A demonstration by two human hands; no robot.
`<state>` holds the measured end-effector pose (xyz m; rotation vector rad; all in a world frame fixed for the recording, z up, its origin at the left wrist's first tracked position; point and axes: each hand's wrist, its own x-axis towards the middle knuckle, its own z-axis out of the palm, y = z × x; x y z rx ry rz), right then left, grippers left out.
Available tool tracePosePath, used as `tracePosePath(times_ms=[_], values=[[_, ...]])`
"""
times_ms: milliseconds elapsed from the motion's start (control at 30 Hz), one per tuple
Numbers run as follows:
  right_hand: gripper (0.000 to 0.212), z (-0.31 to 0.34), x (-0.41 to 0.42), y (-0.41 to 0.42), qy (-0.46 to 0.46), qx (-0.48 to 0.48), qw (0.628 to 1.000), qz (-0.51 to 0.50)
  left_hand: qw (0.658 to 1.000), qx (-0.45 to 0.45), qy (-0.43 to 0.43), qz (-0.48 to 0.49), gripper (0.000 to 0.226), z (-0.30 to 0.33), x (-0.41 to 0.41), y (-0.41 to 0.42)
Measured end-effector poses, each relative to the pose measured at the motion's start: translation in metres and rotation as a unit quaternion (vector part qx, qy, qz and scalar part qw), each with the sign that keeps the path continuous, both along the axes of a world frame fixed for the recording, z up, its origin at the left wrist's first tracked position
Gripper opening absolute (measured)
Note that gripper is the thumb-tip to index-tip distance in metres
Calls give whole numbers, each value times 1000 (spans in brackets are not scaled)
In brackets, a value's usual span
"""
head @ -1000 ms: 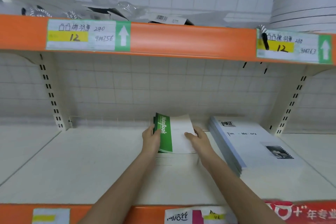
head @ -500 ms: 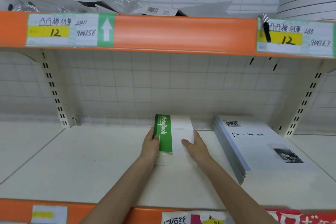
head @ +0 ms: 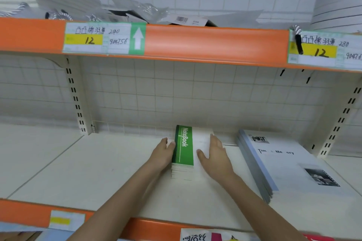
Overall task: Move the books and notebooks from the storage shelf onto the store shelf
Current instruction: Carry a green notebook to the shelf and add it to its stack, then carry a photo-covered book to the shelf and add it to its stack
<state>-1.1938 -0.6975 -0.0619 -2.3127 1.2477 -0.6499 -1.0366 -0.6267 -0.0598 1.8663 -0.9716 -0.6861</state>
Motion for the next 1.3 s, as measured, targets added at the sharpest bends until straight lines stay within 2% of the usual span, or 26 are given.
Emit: tracePosePath(times_ms=[67, 167, 433, 667, 800, 1067, 1300], values=[[73, 6, 11, 7, 62, -57, 996, 23, 998, 3, -68, 4, 54, 3, 8, 11], [73, 15, 35, 23, 96, -85, 989, 69, 992, 21, -121, -13, 56, 8, 21, 30], [69, 23, 107, 67, 142, -88, 961, 220, 973, 93, -208, 18, 60, 18, 80, 92], [69, 26, 177, 107, 157, -80, 941, 288, 929, 170, -317, 85, 62, 18, 140, 155], [69, 21, 221, 140, 158, -79, 930, 323, 917, 190, -335, 105, 60, 13, 178, 194], [66, 10, 321, 215, 165, -66, 909, 376, 915, 202, -318, 145, 63, 14, 267, 268], [67, 11, 421, 282, 164, -73, 896, 406, 871, 255, -374, 192, 62, 15, 359, 356]])
